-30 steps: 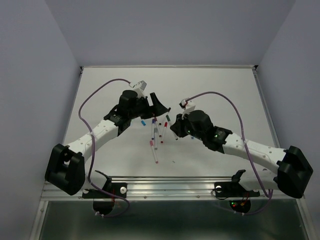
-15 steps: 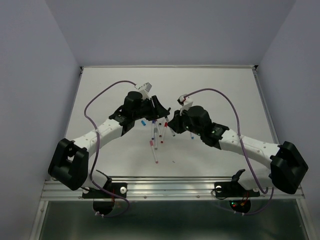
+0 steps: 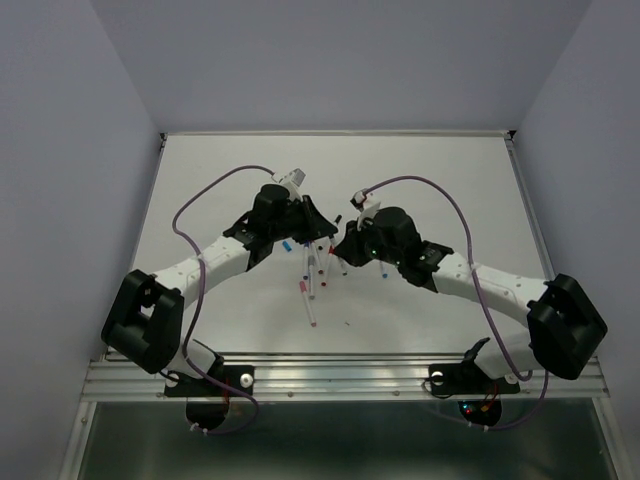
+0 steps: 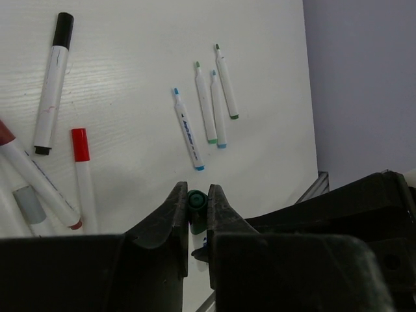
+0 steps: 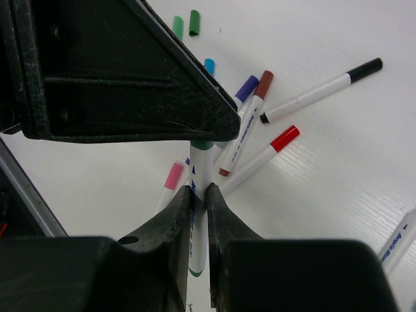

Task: Open the pen caps

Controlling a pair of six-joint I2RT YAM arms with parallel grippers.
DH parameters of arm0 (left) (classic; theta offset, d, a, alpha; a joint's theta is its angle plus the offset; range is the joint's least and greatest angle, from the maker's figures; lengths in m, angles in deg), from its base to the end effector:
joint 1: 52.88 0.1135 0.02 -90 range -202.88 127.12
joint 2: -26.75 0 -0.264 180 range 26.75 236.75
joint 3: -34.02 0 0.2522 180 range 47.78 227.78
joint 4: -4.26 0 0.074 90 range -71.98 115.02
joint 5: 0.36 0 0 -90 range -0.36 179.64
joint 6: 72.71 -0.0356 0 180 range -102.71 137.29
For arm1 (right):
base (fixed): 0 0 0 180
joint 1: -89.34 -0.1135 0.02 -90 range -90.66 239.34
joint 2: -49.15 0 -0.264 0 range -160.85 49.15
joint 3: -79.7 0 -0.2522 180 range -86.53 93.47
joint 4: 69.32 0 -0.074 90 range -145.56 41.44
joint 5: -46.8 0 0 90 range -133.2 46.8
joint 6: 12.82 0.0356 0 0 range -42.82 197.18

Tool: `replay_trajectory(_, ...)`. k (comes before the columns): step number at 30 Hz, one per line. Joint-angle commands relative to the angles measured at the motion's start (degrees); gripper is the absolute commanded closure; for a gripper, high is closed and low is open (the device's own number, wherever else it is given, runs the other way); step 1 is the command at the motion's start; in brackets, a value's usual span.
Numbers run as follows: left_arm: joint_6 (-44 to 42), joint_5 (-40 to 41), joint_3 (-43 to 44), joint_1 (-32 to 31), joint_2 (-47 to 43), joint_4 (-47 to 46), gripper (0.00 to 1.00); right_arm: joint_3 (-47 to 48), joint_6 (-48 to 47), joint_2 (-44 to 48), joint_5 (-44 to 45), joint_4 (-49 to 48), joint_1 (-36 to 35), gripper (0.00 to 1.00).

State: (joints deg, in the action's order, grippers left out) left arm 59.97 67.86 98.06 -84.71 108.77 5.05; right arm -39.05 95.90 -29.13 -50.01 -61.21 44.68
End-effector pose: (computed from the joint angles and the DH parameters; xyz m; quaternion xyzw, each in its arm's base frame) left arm 0.2688 -0.1824 0.2626 0.0341 0.8051 -0.4684 0.3622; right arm 0.2150 0.2184 0.2517 -0.2201 0.8139 0.3239 0.4292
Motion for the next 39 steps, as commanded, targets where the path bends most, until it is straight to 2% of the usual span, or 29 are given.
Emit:
replay_trajectory(1,1.44,5.06,2.54,-0.16,0.25,-2.15,1.0,1.21,-2.81,-2.83,-19.09,-0.51,-0.16,0.99)
replay_trajectory(4,2.58,10.24,5.86,1.5,1.56,-0.57,1.0,-1.06,-1.85,-5.9,-30.5,0.64,-1.03,0.99)
replay_trajectory(6,3.11,12.01,7.8,3.79,2.7,-1.26,1.0,-2.13,-1.24,-7.58,-32.3,2.04,-5.24,0.99)
replay_trajectory(8,3.38,17.54,12.72,7.83,5.51,-0.22,1.0,-2.31,-1.67,-9.08,-33.8,3.89,-8.06,0.99)
replay_trajectory(10,4.43,20.45,17.11,9.94,7.18,0.93,1.0,-4.94,1.4,-8.56,-35.54,1.61,-9.04,0.99)
replay_trajectory(13,5.84,19.76,18.09,11.97,7.54,-2.22,1.0,-7.23,3.34,-3.91,-33.81,1.08,-9.04,0.99)
replay_trajectory(15,6.37,22.99,18.89,12.15,7.54,-0.83,1.0,-7.41,3.52,-1.01,-33.97,2.56,-9.04,0.99)
replay_trajectory(16,6.89,23.53,18.71,12.32,7.46,-1.09,1.0,-7.58,4.3,-0.3,-30.75,2.92,-9.04,0.99)
replay_trajectory(17,6.89,20.49,18.36,12.58,7.28,-1.79,1.0,-7.58,4.48,0.23,-29.33,3.19,-9.04,0.99)
replay_trajectory(18,6.81,18.55,17.49,12.5,7.1,-3.01,1.0,-7.41,4.92,0.84,-23.57,4.23,-9.04,0.99)
replay_trajectory(24,5.49,14.41,13.1,12.5,4.12,-2.23,1.0,-4.25,1.94,4.54,-14.65,5.47,-3.08,0.97)
replay_trajectory(25,5.05,12.66,11.78,12.24,3.07,-2.15,1.0,-3.55,1.5,4.63,-10.63,5.47,-2.1,0.83)
replay_trajectory(26,4.35,11.68,11.07,11.97,2.54,-2.15,1.0,-2.06,1.06,5.15,-8.16,5.47,-1.31,0.72)
replay_trajectory(28,4.17,10.1,8.61,11.27,0.87,-2.06,1.0,-0.03,-1.4,5.07,-1.76,5.47,-0.07,0.7)
replay_trajectory(30,4.26,8.95,6.94,9.69,-0.36,-2.23,1.0,3.38,-2.72,4.46,3.09,5.47,0.46,0.46)
replay_trajectory(32,4.17,7.99,5.01,7.67,-1.77,-2.23,1.0,5.94,-4.74,3.23,5.93,5.47,0.98,0.32)
replay_trajectory(34,4.43,7.28,3.78,6.53,-2.73,-2.23,1.0,9.11,-5.36,0.68,8.89,5.47,0.98,0.06)
replay_trajectory(35,4.61,6.58,3.42,6.17,-3.09,-2.41,1.0,10.25,-5.8,-0.28,9.18,5.47,0.98,0.0)
replay_trajectory(39,4.96,6.49,2.72,4.07,-4.32,-2.58,1.0,13.95,-7.03,-4.59,8.92,5.47,0.98,0.0)
